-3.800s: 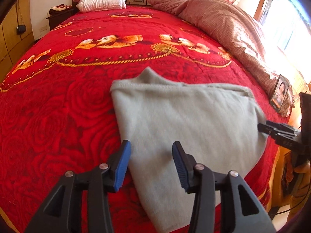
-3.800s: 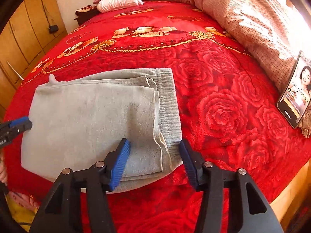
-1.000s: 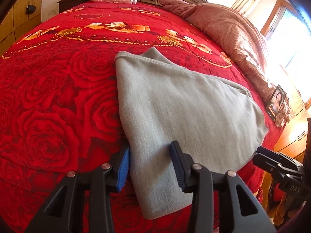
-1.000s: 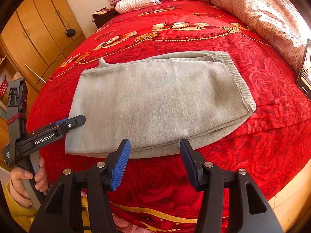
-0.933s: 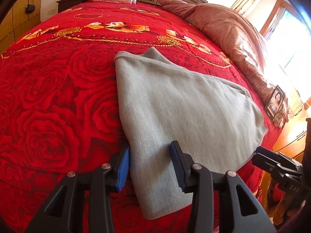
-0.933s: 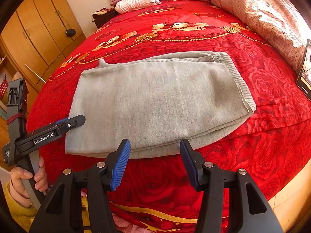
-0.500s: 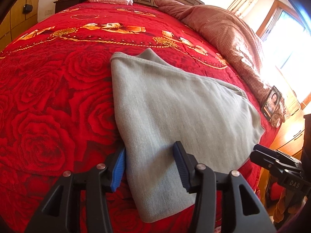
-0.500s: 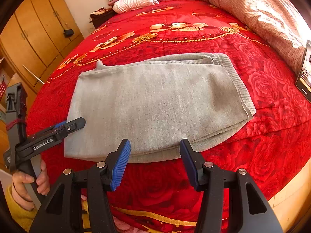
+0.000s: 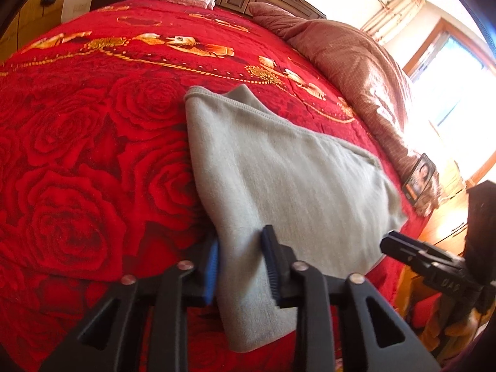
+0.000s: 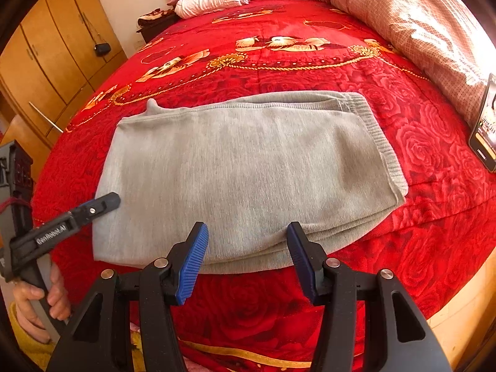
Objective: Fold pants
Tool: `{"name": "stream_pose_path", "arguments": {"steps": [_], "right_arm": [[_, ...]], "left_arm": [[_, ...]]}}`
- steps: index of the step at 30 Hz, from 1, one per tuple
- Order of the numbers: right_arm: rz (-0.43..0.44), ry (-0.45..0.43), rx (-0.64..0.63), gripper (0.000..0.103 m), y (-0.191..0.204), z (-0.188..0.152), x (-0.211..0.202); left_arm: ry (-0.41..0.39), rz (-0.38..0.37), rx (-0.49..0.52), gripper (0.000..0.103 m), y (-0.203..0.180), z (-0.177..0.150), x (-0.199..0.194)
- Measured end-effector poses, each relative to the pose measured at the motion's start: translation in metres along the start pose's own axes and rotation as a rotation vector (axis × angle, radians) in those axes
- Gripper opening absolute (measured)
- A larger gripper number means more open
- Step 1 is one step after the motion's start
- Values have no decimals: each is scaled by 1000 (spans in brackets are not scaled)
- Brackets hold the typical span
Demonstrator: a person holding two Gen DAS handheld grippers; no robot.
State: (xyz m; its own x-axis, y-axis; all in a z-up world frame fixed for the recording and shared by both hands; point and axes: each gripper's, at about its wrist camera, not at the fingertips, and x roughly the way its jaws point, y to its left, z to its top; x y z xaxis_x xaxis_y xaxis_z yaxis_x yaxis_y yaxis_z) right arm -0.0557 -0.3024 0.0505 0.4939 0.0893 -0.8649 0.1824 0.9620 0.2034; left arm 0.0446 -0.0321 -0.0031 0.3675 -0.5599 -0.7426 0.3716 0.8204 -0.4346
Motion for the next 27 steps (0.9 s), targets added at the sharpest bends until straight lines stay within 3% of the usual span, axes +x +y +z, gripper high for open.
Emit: {"name": "stream_pose_path", "arguments": {"steps": [10,17,23,27], "right_arm": [[18,-46,29,54,-10,6,-12],[45,-89,73,54,-26,6,-22],[56,-137,136,54,-47,6,-32],[47,-156,165,54,-62,4,-38]], "left_arm": [[-21,-74,49,14,-30,24,-35],[-31,-98,177,11,-82,43,-57],[-23,-131,300,11,-138,54,-52],[10,-133,374,11,-178,59,-28]]}}
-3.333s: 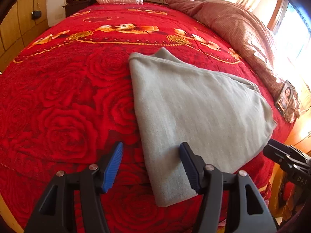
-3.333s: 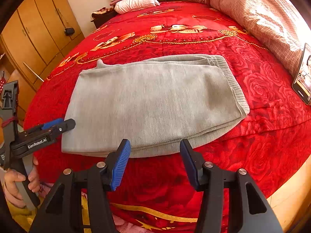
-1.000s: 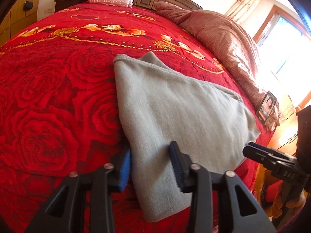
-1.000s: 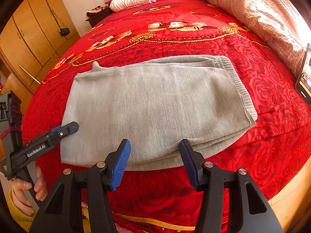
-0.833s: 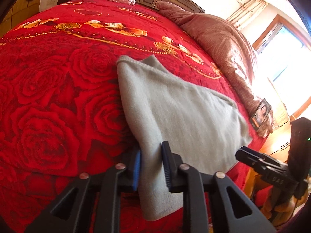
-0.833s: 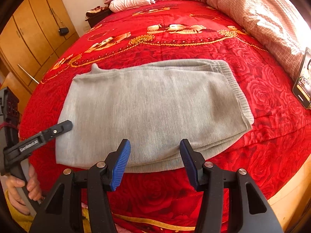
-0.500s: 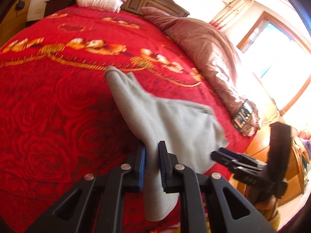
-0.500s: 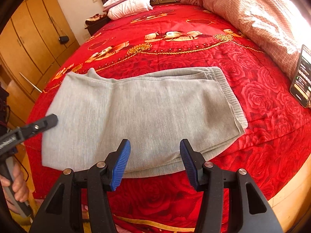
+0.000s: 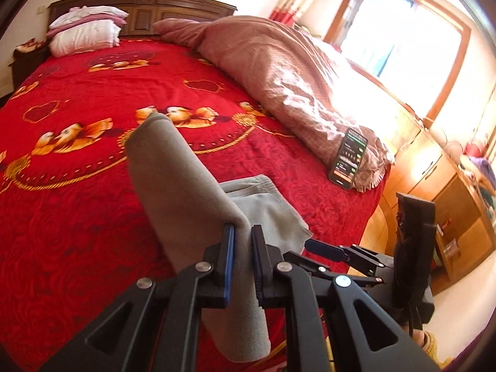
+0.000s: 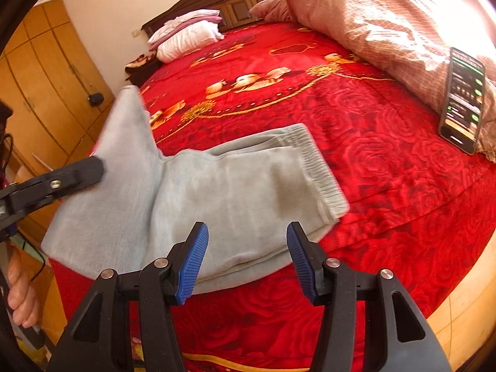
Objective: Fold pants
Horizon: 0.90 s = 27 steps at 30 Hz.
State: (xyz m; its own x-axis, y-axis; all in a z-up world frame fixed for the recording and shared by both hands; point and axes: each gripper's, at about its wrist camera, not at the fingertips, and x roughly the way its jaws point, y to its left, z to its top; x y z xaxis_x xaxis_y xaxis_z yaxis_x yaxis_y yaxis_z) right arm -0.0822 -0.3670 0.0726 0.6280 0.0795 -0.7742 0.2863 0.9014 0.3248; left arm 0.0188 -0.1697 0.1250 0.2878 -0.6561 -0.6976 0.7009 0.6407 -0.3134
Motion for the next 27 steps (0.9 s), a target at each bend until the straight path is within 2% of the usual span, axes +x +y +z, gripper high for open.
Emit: {"name": "stream_pose_path", "arguments": {"steps": [4,9,12,14,16,19,23,27], "right_arm": [[-8,-5,46,54,-19,-1,-2],[-16,4,85,54,-34,-3,-1],[-15,5,92,54,-39,-2,-2],[-14,6,92,54,-39,0,-1],[-10,5,93,54,-39,3,0],[12,6,87,54,-34,7,0],[47,19,38,54,-20,18,6],[81,36,-7,54,-3,26,15]], "left_arm": [[70,9,29,11,-18,9,39],[176,0,-1,11,-22,11,94],[229,-10,-6,12,-25,7,114],[245,-13,-1,14,-26,5,117],[244,-11,13,21,-29,5,113],[210,16,28,36,-27,9,98],[169,99,36,55,-14,12,74],[182,178,-11,59,11,6,63]]}}
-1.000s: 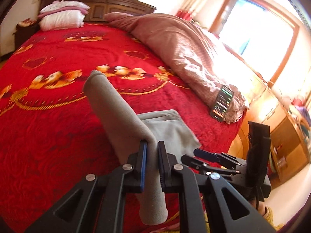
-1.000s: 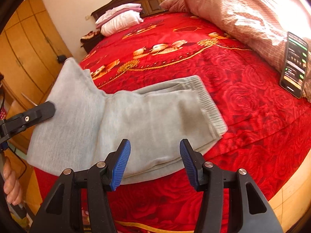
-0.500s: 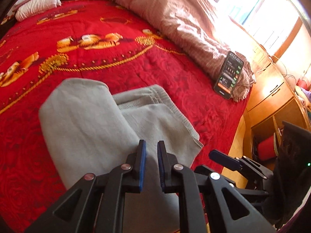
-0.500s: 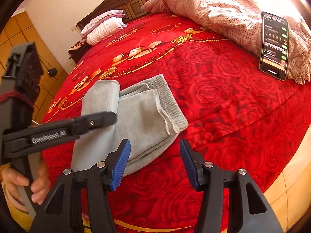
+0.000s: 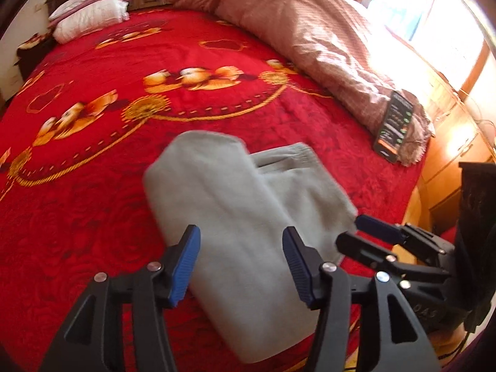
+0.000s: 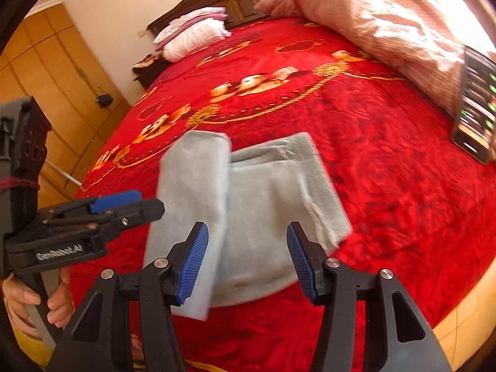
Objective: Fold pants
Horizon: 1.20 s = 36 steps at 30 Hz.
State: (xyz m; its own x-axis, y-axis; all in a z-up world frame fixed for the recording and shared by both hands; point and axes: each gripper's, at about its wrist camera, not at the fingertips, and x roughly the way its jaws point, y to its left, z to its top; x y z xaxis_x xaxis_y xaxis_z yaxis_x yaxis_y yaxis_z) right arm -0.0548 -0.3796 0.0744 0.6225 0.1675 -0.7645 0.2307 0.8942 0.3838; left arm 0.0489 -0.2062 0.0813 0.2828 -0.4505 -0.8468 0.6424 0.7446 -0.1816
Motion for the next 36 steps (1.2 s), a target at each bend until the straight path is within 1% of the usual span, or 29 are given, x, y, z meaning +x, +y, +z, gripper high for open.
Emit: {"name": "stream_pose_path", "arguments": {"steps": [4,10,14,19,24,36], "right_arm": [[29,28,-27,54,13,2,13],[53,76,-36,54,21,-1,28],[67,101,-27,54,23,-3,35],[84,137,-20,54,26,-4,47],[98,142,-12,54,33,-6,54],[135,113,12,56,42,-3,54]], "left_arm": [[37,23,-76,62,27,-13,3],[76,47,-123,64,48,-28,10],[84,33,-153,67,56,-34,15],[81,22,-160,69,60,-36,17],[83,9,-177,70,63,-38,20],[75,-5,-192,70,65,-42,21]]}}
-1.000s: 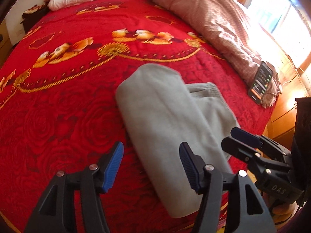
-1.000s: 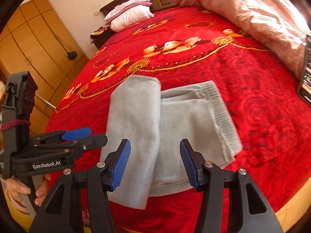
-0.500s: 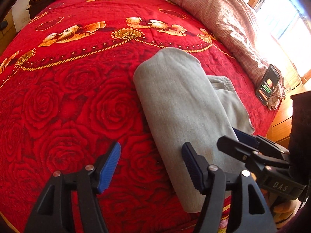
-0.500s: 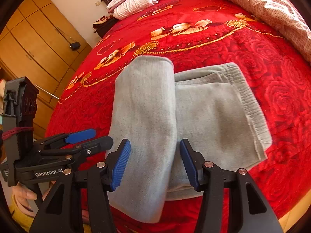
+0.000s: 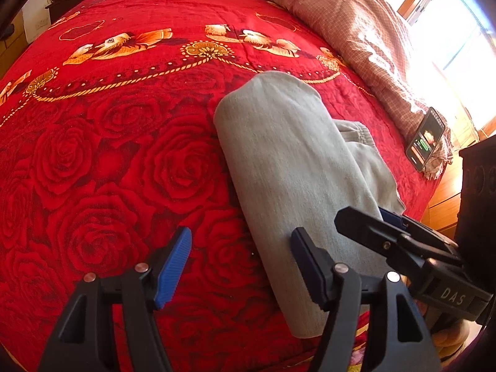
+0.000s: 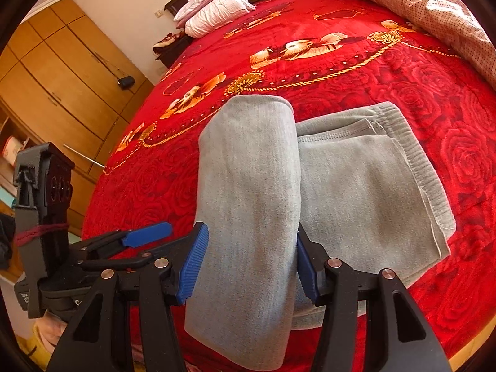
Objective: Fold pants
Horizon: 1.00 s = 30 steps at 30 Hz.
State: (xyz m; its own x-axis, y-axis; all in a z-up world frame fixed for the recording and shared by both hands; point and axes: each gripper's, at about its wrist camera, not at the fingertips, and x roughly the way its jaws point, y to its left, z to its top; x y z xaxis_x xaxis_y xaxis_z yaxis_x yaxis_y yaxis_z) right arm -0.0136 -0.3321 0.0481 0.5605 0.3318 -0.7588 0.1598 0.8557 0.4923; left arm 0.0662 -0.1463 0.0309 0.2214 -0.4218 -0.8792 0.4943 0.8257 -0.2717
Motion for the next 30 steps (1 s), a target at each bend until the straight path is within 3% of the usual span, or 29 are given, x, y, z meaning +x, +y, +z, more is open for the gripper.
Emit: {"name": "stream_pose_path", "arguments": {"steps": [3,5,8,17,24,30], "right_arm": [[-9,-1,-9,53,3,1,2],[-19,-3,-23,32,6,2,3],[-31,-18,-43,16,9,3,0],[-1,-116,-60,11,12,18,-31],[-69,-198,-118,11,2,32,-69],[-144,-226,-92,11,-27,40,-82]], "left_arm": [[-2,-6,1,70,0,0,0],[-2,-8,0,70,1,-1,0],[0,-20,-4,70,4,-2,-2],[-20,-53,-1,70,9,-4,-14],[-49,-58,18,70,-2,4,-21],[-47,-84,70,70,-27,12,-16]]}}
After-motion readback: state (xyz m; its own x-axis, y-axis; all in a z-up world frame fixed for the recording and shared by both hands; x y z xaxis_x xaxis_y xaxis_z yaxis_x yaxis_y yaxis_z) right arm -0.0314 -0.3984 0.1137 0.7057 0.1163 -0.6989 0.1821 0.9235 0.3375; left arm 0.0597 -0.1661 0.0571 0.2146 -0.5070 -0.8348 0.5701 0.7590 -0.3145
